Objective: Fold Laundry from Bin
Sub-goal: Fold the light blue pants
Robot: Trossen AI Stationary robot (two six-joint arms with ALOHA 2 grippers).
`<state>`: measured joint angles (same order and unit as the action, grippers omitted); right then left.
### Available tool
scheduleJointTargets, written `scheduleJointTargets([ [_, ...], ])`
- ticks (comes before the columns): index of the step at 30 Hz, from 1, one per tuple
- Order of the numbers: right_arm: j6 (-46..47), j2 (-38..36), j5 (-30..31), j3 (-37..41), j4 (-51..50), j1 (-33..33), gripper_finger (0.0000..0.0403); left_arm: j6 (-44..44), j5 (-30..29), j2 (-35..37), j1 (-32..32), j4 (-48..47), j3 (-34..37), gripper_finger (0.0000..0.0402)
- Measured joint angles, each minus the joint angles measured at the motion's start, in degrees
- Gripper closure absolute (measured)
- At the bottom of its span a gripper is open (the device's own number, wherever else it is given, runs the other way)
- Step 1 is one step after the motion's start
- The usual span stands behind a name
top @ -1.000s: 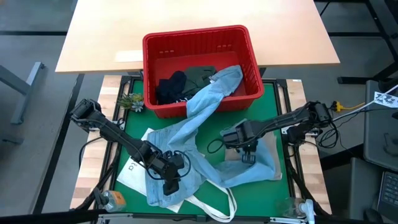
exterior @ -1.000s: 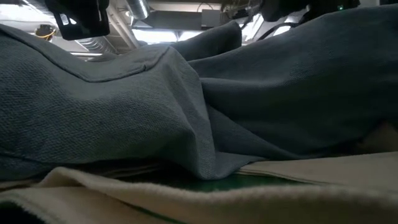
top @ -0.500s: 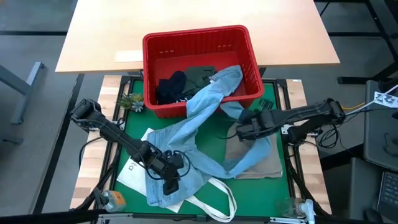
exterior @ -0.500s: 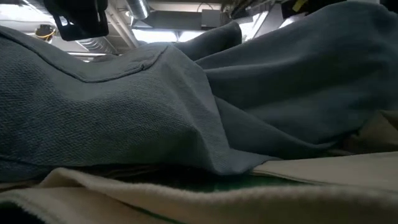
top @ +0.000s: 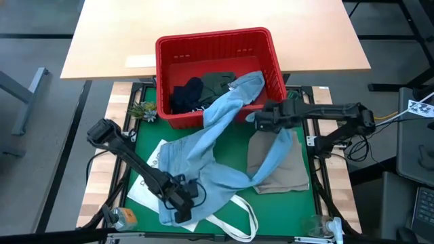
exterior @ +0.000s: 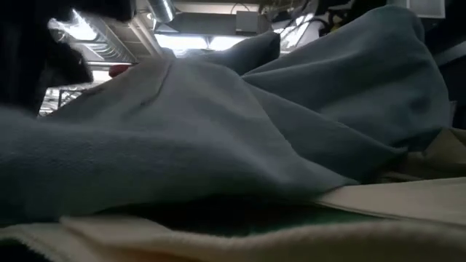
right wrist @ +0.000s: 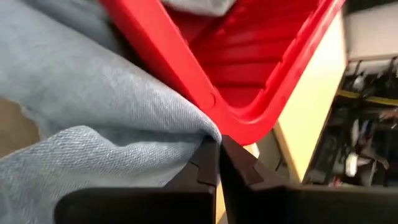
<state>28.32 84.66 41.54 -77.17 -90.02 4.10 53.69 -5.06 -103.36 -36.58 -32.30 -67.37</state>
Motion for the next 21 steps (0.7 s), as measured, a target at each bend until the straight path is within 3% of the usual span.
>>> scheduleJointTargets([
  [13, -12.0, 0.0, -18.3, 0.0, 0.0, 12.7, 0.0395, 1.8, -0.8, -4.7, -2.4, 0.2, -0.1, 0.0319],
  [21, -14.9, 0.0, -12.8, 0.0, 0.0, 15.6, 0.0394, 3.0, -0.2, -3.3, -2.8, -0.3, 0.1, 0.0319],
])
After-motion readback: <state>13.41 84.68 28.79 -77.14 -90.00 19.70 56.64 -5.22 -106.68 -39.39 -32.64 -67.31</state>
